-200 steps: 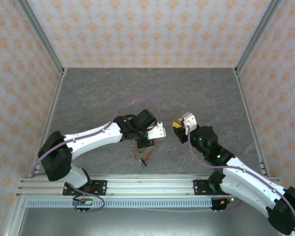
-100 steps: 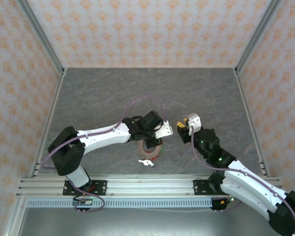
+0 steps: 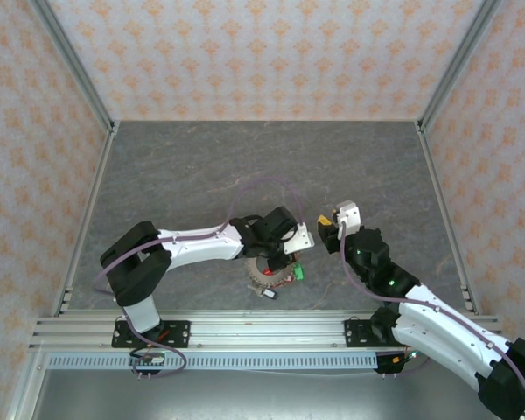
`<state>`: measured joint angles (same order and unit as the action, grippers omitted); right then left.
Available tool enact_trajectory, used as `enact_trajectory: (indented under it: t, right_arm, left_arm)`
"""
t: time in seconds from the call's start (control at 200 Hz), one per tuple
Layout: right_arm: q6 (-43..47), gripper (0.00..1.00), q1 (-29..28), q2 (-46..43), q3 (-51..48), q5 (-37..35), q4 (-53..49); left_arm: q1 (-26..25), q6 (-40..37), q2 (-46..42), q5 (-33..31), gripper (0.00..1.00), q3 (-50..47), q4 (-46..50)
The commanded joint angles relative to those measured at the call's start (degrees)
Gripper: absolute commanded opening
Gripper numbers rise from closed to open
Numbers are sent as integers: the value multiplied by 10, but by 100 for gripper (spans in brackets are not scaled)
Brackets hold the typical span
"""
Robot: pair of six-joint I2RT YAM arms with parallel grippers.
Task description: Put the keys on the keyring
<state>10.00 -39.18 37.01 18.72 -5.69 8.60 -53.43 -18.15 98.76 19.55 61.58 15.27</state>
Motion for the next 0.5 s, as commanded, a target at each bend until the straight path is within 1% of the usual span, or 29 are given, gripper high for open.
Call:
enact_trajectory:
  t: [0.0, 0.05, 0.125, 0.28, 0.405, 0.495]
  right_arm:
    - [-7, 40, 0, -6, -2, -48, -9]
    - [-1, 42, 0, -7, -1, -61, -10]
    - [10, 45, 0, -9, 2, -78, -11]
    - [27, 50, -1, -12, 3, -122, 5]
    - [40, 51, -1, -13, -3, -165, 32]
    - [53, 52, 0, -15, -6, -196, 51]
  left_arm:
    - [-2, 10, -44, 8, 17, -15, -48]
    - [-1, 14, -63, 2, 18, -28, -63]
    - [1, 20, -100, -5, 21, -57, -96]
    - [18, 55, -203, -50, 20, -140, -193]
    - [45, 88, -301, -110, 21, -207, -257]
    - [60, 107, -375, -181, 27, -250, -276]
